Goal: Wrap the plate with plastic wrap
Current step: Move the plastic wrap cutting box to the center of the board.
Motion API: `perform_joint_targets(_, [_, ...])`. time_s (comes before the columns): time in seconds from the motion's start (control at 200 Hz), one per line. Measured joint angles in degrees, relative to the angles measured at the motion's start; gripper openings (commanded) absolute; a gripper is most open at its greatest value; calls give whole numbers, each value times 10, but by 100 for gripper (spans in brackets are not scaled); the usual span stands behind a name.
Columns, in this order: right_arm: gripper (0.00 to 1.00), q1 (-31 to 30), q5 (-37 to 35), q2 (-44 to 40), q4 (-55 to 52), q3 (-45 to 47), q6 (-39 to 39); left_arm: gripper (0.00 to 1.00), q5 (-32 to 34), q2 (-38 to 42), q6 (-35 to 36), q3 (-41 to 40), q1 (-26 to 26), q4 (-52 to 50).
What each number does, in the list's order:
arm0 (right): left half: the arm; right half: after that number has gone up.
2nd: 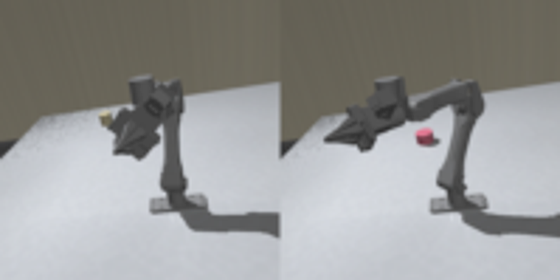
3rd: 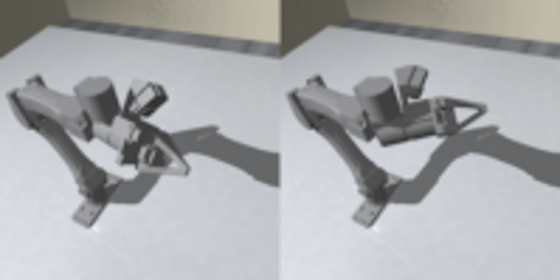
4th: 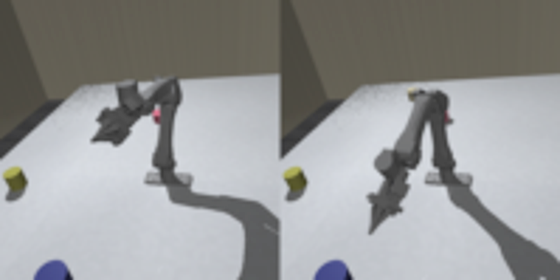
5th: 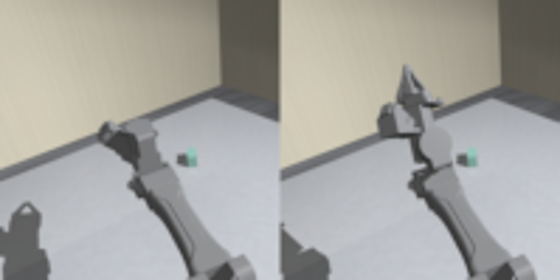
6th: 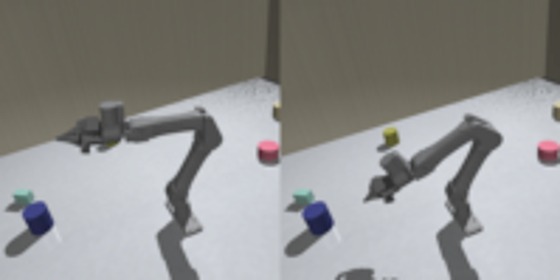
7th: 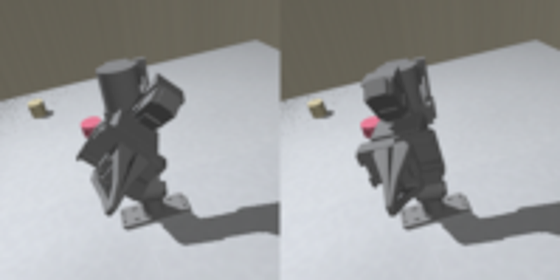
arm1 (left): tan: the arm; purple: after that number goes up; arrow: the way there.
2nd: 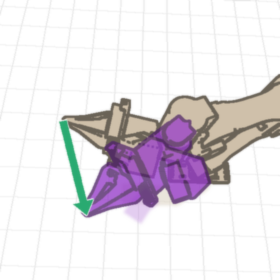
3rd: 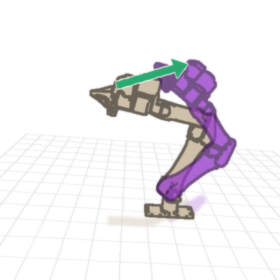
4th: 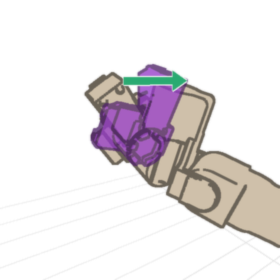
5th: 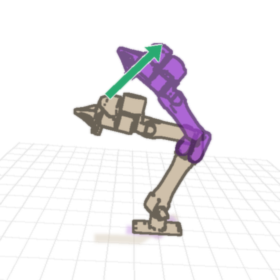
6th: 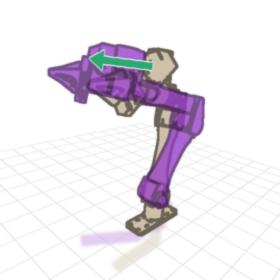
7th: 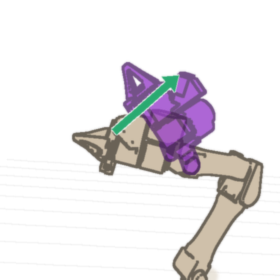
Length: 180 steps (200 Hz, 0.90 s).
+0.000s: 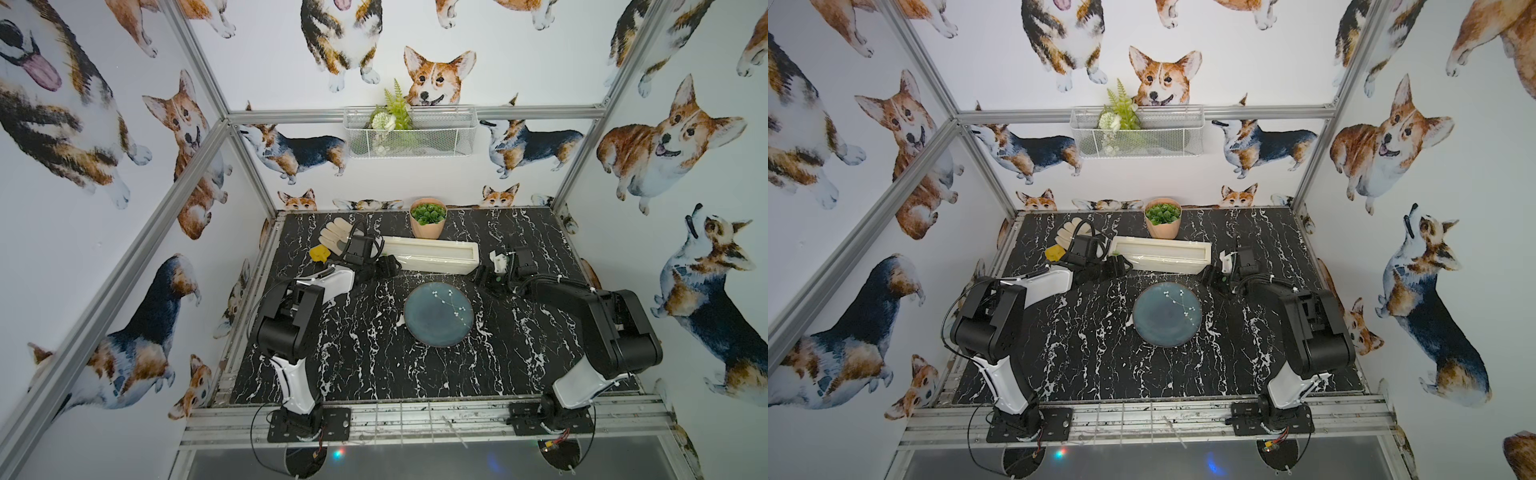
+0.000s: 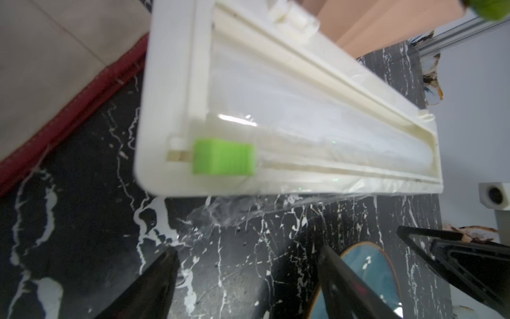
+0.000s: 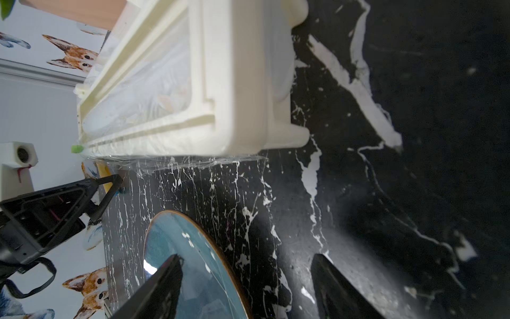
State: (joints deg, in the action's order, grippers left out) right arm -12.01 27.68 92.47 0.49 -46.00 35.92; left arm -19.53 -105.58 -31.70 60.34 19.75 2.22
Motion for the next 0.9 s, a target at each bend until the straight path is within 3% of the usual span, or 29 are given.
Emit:
perform_joint_targets(0.24, [72, 0, -2, -3, 9, 10, -24, 70, -39, -39, -16, -22, -10, 77])
perform_joint_targets(0.601, [70, -12, -15, 54, 20, -9, -45, 63, -38, -69, -19, -20, -10, 147])
perform_joint_targets(0.696, [70, -17, -14, 63, 39, -10, -47, 52, -31, -75, -26, -29, -10, 179])
perform_joint_targets(0.816, [70, -19, -11, 70, 57, -10, -49, 15, -18, -79, -34, -43, -10, 205])
perform_joint_targets(0.901, [70, -19, -11, 71, 64, -9, -51, 0, -15, -79, -37, -53, -10, 205])
